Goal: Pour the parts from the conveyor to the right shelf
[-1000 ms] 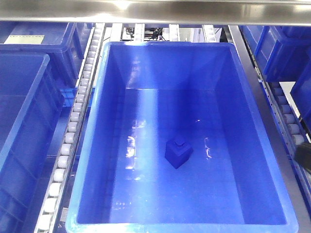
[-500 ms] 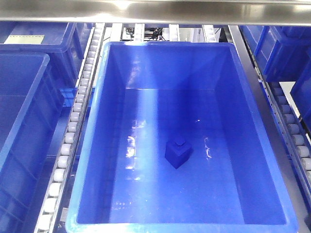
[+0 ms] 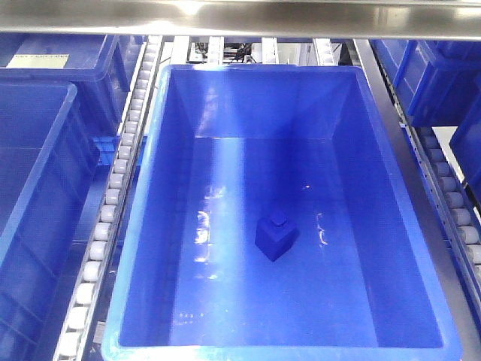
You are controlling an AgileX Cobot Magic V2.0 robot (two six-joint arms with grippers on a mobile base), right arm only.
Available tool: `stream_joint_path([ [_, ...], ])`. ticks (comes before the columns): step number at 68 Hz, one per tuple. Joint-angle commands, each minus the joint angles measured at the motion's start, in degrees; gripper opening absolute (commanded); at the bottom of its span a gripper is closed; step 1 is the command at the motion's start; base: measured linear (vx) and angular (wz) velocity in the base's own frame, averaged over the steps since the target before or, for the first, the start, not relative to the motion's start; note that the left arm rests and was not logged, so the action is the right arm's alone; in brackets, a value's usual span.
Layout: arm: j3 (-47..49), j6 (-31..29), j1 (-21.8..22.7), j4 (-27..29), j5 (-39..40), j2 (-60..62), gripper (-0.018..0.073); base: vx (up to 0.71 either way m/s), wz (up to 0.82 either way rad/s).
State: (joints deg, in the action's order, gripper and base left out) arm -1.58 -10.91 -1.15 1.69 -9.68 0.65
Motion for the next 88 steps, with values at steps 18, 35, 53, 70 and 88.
stream_joint_path([
  [18,-0.1,-0.5,0.1,0.0,4.8,1.1,-0.0011,0.0,0.0],
  [35,-0.1,-0.5,0.1,6.5,8.5,1.1,-0.0011,0.0,0.0],
  [53,-0.1,-0.5,0.1,6.4,8.5,1.0,-0.0011,0.0,0.0],
  [70,-0.1,-0.5,0.1,6.4,8.5,1.0,-0.0011,0.0,0.0],
  [88,-0.1,-0.5,0.1,6.4,8.5,1.0,-0.0011,0.0,0.0],
])
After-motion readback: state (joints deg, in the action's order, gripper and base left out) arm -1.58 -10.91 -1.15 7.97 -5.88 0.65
